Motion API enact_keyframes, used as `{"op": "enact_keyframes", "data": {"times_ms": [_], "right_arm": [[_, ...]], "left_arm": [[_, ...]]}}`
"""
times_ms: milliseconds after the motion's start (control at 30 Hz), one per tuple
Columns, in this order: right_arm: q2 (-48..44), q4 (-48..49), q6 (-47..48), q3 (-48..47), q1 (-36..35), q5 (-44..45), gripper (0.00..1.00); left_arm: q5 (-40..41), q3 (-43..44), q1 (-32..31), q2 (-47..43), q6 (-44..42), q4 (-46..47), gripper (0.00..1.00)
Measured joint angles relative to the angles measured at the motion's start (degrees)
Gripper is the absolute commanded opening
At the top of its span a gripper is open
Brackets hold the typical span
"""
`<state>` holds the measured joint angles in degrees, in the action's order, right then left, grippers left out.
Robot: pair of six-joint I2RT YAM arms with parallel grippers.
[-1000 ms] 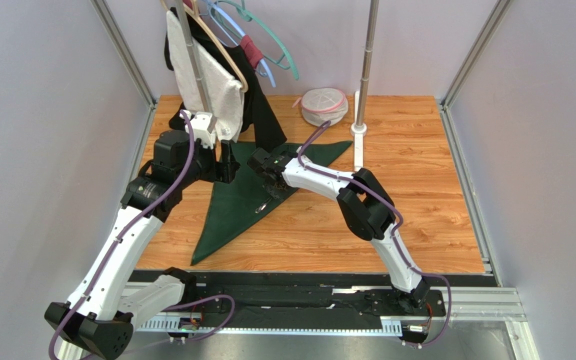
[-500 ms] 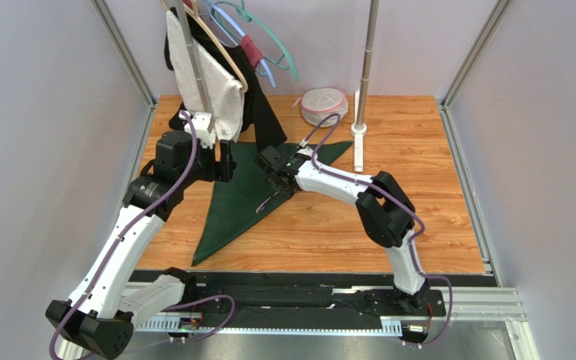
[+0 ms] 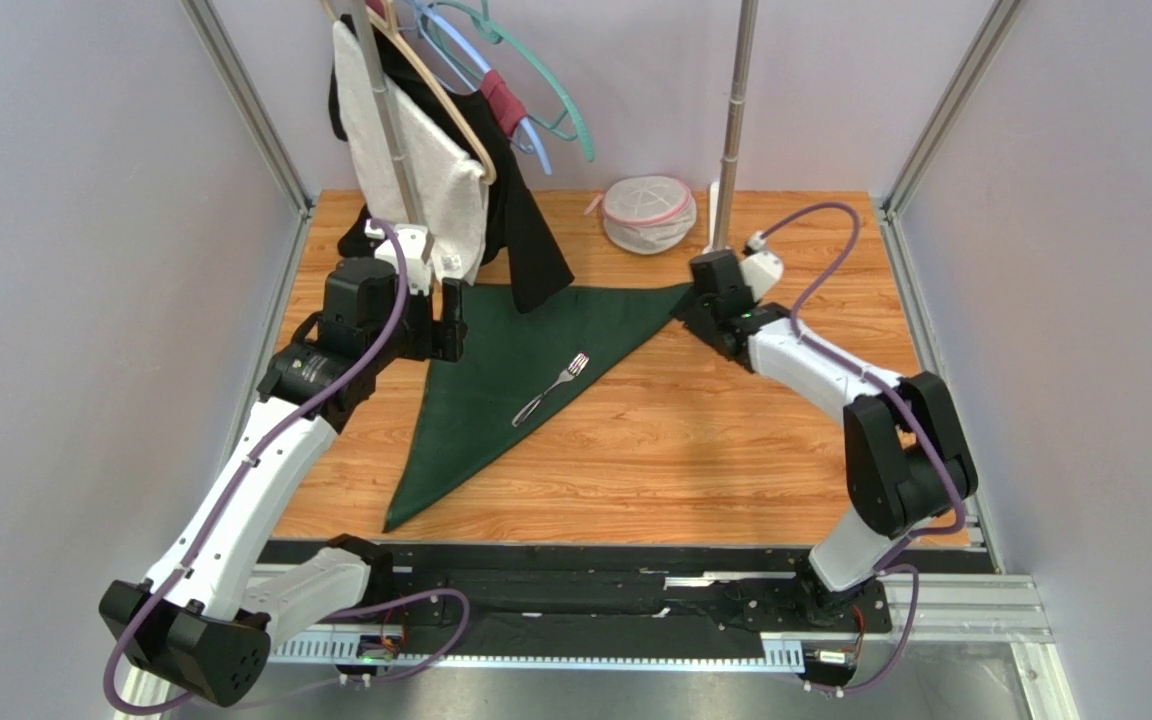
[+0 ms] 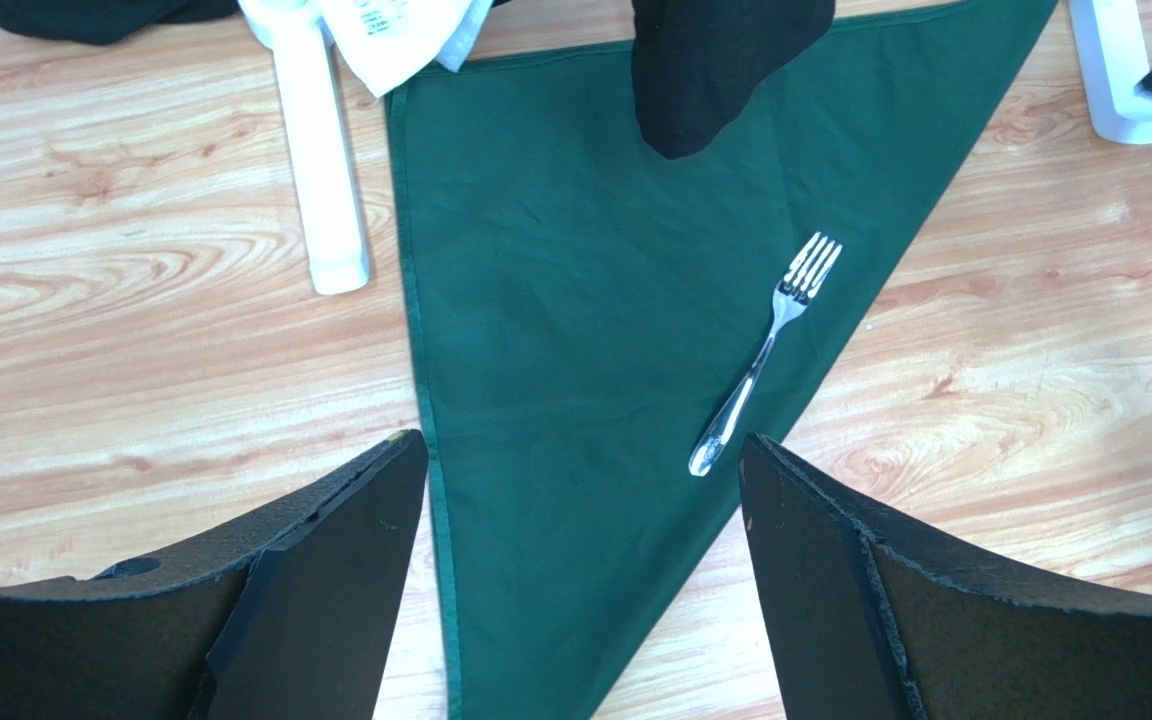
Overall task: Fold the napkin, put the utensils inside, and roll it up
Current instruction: Place the utensil onto the napkin, then fold the napkin
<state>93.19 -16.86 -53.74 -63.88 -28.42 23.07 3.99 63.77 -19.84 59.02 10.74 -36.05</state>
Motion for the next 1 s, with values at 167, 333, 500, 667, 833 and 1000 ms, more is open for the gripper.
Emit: {"op": "enact_keyframes", "data": {"times_ms": [167, 333, 500, 667, 833, 1000], "right_arm": [[3.80, 6.84, 7.41, 1.05, 10.91, -8.33, 0.46], [9.79, 11.17, 10.14, -1.97, 13.38, -14.34, 0.42], [16.59, 14.43, 10.23, -6.51, 14.27, -17.27, 0.39], [20.96, 14.82, 9.64, -10.29, 14.38, -17.46, 0.37], [22.73, 13.88, 8.35, -13.14, 14.38, -15.98, 0.37], [23.21, 11.91, 7.17, -14.58, 14.38, -12.61, 0.37]], "left_arm": [[0.63, 0.00, 0.00, 0.66, -0.52, 0.07, 0.85], [1.09, -0.09, 0.00, 2.84, -0.79, 0.11, 0.84], [1.16, -0.37, 0.00, 4.68, -0.87, 0.04, 0.84], [1.25, -0.37, 0.00, 4.81, -0.90, 0.07, 0.84], [1.22, -0.37, 0.00, 4.79, -0.90, 0.07, 0.84], [1.11, -0.37, 0.00, 4.76, -0.90, 0.07, 0.84]]}}
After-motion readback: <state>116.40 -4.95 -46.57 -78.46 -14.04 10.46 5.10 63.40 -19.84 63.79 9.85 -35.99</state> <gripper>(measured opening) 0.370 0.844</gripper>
